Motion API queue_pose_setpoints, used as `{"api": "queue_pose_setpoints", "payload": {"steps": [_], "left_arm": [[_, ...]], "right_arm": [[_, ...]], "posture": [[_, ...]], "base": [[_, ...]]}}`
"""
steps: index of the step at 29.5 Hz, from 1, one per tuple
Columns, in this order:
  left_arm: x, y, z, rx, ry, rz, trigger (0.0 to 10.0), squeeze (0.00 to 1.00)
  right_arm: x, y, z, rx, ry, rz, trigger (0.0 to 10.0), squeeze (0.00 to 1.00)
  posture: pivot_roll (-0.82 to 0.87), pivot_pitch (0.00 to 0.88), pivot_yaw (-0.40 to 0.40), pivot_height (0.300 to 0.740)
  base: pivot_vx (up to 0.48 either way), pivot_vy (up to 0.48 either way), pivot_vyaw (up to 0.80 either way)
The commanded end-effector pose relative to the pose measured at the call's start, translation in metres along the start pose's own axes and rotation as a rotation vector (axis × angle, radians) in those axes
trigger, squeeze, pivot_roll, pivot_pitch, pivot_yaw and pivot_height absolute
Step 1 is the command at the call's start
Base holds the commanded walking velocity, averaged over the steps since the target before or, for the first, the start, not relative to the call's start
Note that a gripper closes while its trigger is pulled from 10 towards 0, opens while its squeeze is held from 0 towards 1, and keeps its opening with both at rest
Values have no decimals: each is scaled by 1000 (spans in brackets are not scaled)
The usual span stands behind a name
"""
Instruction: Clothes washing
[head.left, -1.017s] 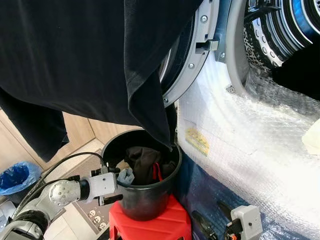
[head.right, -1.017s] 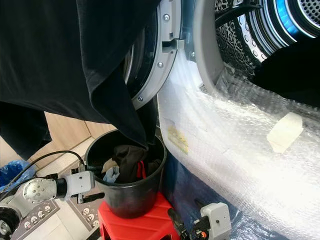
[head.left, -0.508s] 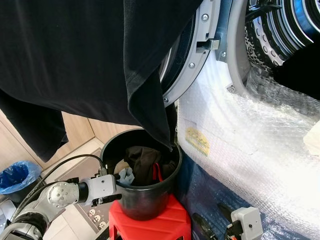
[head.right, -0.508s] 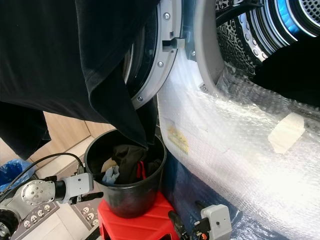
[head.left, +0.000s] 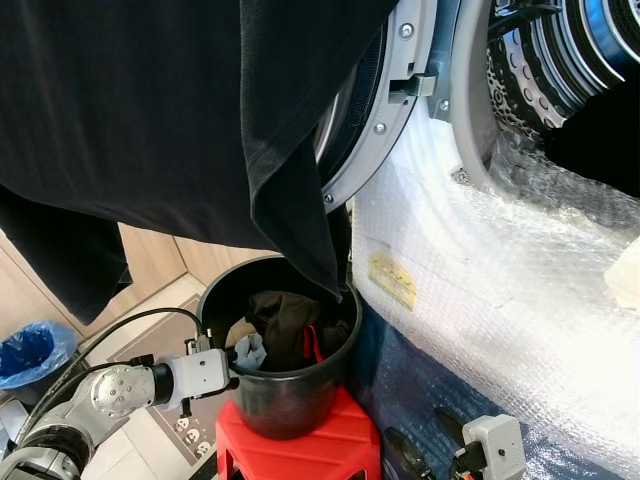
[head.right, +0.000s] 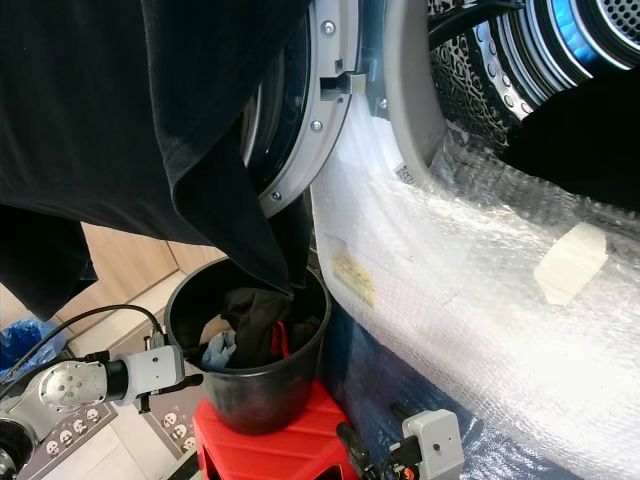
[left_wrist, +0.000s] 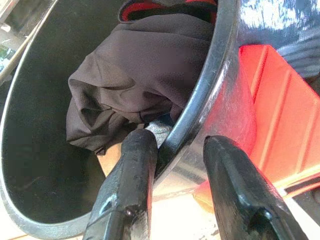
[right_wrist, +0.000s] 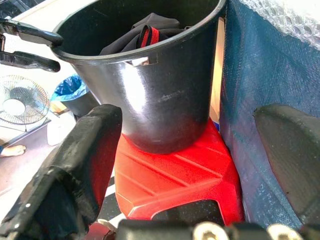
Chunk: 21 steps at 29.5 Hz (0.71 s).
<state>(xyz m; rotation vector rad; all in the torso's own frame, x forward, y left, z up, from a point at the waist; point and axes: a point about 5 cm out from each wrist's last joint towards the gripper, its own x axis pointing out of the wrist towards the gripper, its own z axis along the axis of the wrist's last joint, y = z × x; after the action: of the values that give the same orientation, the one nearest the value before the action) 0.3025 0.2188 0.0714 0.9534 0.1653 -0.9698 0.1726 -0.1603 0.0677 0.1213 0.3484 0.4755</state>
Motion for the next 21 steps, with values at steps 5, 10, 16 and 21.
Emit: {"api": "queue_pose_setpoints", "payload": {"steps": [5, 10, 16, 21], "left_arm": [[-13, -10, -18, 81, 123, -73, 10000, 0], [-17, -8, -20, 111, 138, -69, 9020, 0], [-17, -6, -20, 131, 138, -60, 0, 0], [-18, -5, -19, 147, 135, -49, 0, 0]], "right_arm": [[-1, 4, 7, -11, -19, 19, 10000, 0], [-1, 3, 8, -13, -20, 22, 10000, 0], [-1, 4, 8, -12, -20, 22, 10000, 0], [-1, 4, 9, -10, -20, 21, 10000, 0]], "posture": [[-190, 96, 40, 740], [-189, 99, 37, 740], [-189, 101, 38, 740], [-189, 104, 38, 740]], "base": [[0, 0, 0], [0, 0, 0], [0, 0, 0], [0, 0, 0]]}}
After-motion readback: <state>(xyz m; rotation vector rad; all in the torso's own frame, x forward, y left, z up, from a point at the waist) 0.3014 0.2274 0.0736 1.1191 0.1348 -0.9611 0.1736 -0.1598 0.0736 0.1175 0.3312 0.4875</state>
